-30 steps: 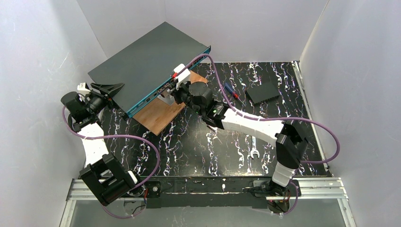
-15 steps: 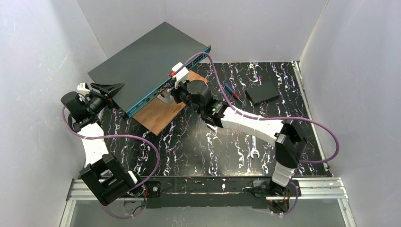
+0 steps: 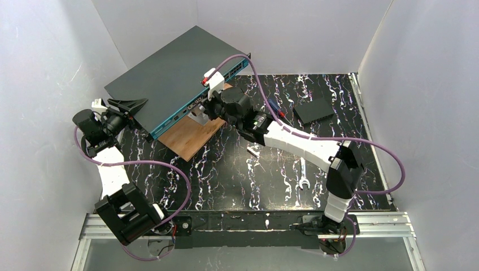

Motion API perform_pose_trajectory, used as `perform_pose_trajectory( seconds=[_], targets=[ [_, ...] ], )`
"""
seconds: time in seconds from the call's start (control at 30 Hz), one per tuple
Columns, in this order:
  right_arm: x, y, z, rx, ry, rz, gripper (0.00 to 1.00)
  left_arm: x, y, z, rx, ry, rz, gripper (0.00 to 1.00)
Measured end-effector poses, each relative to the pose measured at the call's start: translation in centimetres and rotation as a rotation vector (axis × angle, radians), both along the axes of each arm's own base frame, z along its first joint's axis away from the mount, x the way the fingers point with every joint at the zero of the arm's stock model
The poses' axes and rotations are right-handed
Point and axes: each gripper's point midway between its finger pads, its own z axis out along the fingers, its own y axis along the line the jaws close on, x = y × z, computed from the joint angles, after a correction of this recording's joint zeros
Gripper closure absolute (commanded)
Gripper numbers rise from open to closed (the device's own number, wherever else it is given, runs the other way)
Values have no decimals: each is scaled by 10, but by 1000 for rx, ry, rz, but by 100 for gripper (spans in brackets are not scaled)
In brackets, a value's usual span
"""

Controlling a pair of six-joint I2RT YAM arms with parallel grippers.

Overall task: Insert the plug into the switch port
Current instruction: Insert the connector into the switch port.

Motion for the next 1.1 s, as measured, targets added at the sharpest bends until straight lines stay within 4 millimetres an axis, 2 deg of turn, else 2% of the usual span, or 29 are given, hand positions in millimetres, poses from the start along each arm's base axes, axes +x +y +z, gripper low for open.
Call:
perform_pose_trajectory(
  seconds=[0.4,0.8,0.87,1.1],
  targets=[
    [2,1,0,-26,89,2,99,1,1,1,-1,-1,6,100],
    [-2,-6,-4,70,33,26,99,-2,-2,0,10,-4,-8,99],
    [-3,-8,-7,80,26,26,99,-2,-2,0,10,-3,-8,93],
    [0,-37,-35,36,51,-29,89,-2,-3,0,7,2,-7,58]
  ],
)
